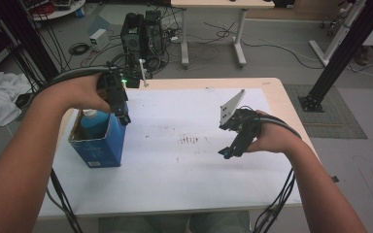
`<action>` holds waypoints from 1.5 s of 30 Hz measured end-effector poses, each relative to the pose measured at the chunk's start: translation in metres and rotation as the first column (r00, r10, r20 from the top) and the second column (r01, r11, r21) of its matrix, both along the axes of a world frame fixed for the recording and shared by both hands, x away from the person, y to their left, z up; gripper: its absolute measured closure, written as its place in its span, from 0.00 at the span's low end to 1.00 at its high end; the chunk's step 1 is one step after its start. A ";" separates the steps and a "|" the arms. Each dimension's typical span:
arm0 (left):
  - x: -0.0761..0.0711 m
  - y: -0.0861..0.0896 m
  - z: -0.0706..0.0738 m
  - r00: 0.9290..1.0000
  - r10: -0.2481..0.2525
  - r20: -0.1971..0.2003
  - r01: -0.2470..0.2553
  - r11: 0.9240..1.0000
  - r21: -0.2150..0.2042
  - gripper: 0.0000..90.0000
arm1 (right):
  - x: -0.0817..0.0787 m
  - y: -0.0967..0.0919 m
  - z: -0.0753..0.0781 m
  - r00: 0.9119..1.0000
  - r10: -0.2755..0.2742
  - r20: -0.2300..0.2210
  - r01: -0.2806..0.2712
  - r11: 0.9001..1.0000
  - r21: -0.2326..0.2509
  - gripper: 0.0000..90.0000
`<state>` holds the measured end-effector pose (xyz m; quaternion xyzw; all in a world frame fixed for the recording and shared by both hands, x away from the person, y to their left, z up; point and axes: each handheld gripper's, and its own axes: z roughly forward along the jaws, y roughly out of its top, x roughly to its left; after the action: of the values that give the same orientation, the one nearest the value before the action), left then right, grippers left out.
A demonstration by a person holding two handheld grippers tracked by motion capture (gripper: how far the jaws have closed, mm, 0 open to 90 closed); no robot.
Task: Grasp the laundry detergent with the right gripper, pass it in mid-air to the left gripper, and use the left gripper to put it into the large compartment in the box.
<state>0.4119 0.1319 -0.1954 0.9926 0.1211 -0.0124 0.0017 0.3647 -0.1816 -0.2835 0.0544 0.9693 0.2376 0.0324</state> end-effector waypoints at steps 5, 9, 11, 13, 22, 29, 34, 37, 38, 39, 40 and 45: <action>0.002 -0.011 -0.009 1.000 -0.023 -0.005 0.023 1.000 0.006 0.15 | 0.008 0.002 0.002 1.000 0.002 -0.006 -0.002 0.999 -0.035 0.15; 0.000 -0.017 -0.016 0.999 -0.039 -0.012 0.039 0.999 0.000 0.15 | 0.011 0.005 0.005 1.000 0.003 -0.017 -0.004 0.998 -0.070 0.15; -0.001 -0.020 -0.019 0.999 -0.051 -0.018 0.051 0.999 0.002 0.15 | 0.013 0.008 0.009 1.000 0.004 -0.019 -0.006 0.997 -0.076 0.15; -0.001 -0.024 -0.022 0.998 -0.055 -0.021 0.056 0.998 0.002 0.15 | 0.013 0.009 0.010 1.000 0.010 -0.019 -0.011 0.997 -0.080 0.15; 0.005 -0.032 -0.036 0.998 -0.066 -0.021 0.067 0.998 0.017 0.15 | 0.017 0.007 0.010 1.000 0.004 -0.029 -0.007 0.995 -0.100 0.15; 0.012 -0.038 -0.057 0.998 -0.057 -0.022 0.058 0.998 0.037 0.15 | 0.027 0.007 0.007 0.999 0.004 -0.044 -0.009 0.994 -0.113 0.15; 0.013 -0.040 -0.061 0.998 -0.055 -0.029 0.055 0.998 0.008 0.15 | 0.032 0.010 0.003 0.998 0.011 -0.061 -0.019 0.990 -0.140 0.15; 0.014 -0.040 -0.063 0.998 -0.057 -0.032 0.058 0.998 0.009 0.15 | 0.034 0.011 0.003 0.998 0.007 -0.064 -0.017 0.989 -0.150 0.15; 0.014 -0.041 -0.063 0.998 -0.059 -0.026 0.059 0.998 0.009 0.15 | 0.035 0.011 0.003 0.998 0.002 -0.069 -0.013 0.988 -0.154 0.15; 0.014 -0.041 -0.064 0.998 -0.055 -0.029 0.055 0.999 0.001 0.15 | 0.036 0.012 0.004 0.997 0.003 -0.071 -0.014 0.988 -0.156 0.15; 0.015 -0.041 -0.063 0.998 -0.058 -0.033 0.058 0.998 -0.006 0.15 | 0.036 0.012 0.004 0.998 0.006 -0.069 -0.017 0.987 -0.160 0.15; 0.016 -0.044 -0.062 0.997 -0.070 -0.024 0.070 0.998 -0.002 0.15 | 0.037 0.013 0.004 0.997 -0.002 -0.074 -0.010 0.987 -0.160 0.15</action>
<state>0.4281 0.0884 -0.2570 0.9960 0.0864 -0.0247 0.0004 0.4018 -0.1686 -0.2794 0.0583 0.9859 0.1568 0.0003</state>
